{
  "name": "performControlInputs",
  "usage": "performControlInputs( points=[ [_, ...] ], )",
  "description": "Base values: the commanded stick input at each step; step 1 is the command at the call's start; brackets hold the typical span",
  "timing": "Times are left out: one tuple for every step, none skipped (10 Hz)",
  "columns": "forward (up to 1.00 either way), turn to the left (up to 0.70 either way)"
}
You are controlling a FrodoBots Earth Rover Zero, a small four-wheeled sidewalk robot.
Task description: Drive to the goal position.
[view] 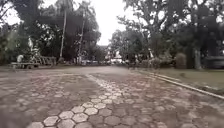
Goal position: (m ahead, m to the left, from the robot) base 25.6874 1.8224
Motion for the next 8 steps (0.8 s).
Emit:
performControlInputs(
  points=[
    [0.7, 0.0],
    [0.7, 0.0],
    [0.7, 0.0],
    [0.7, 0.0],
    [0.7, 0.0],
    [0.7, 0.0],
    [0.7, 0.0],
    [0.7, 0.0]
  ],
)
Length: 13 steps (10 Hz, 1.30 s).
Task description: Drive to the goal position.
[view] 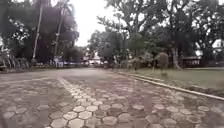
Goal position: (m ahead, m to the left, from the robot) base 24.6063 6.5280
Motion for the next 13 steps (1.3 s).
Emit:
performControlInputs(
  points=[
    [0.7, 0.0],
    [0.7, 0.0],
    [0.7, 0.0],
    [0.7, 0.0],
    [0.68, 0.0],
    [0.6, -0.03],
    [0.7, 0.0],
    [0.7, 0.0],
    [0.7, 0.0],
    [0.7, 0.0],
    [0.7, 0.0],
    [0.7, 0.0],
    [0.7, 0.0]
  ],
)
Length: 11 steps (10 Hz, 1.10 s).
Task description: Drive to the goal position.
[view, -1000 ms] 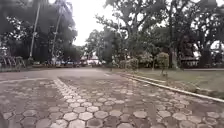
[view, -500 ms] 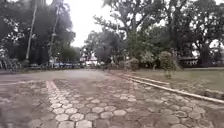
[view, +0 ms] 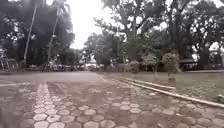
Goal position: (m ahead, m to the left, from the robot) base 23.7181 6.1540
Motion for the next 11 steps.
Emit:
performControlInputs(
  points=[
    [0.7, 0.0],
    [0.7, 0.0],
    [0.7, 0.0],
    [0.7, 0.0],
    [0.7, 0.0],
    [0.7, 0.0],
    [0.7, 0.0],
    [0.7, 0.0],
    [0.7, 0.0],
    [0.7, 0.0],
    [0.7, 0.0]
  ],
)
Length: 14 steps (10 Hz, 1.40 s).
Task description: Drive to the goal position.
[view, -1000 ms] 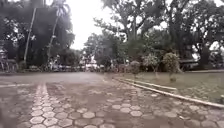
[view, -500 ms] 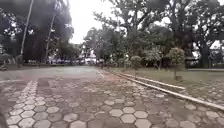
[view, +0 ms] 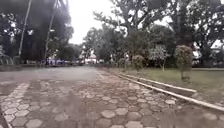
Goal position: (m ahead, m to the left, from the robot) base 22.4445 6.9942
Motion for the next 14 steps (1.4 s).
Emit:
performControlInputs(
  points=[
    [0.7, 0.0],
    [0.7, 0.0],
    [0.7, 0.0],
    [0.7, 0.07],
    [0.7, 0.14],
    [0.7, 0.14],
    [0.7, 0.14],
    [0.7, 0.13],
    [0.7, 0.12],
    [0.7, 0.0],
    [0.7, 0.0],
    [0.7, 0.0],
    [0.7, 0.0],
    [0.7, 0.0]
  ],
)
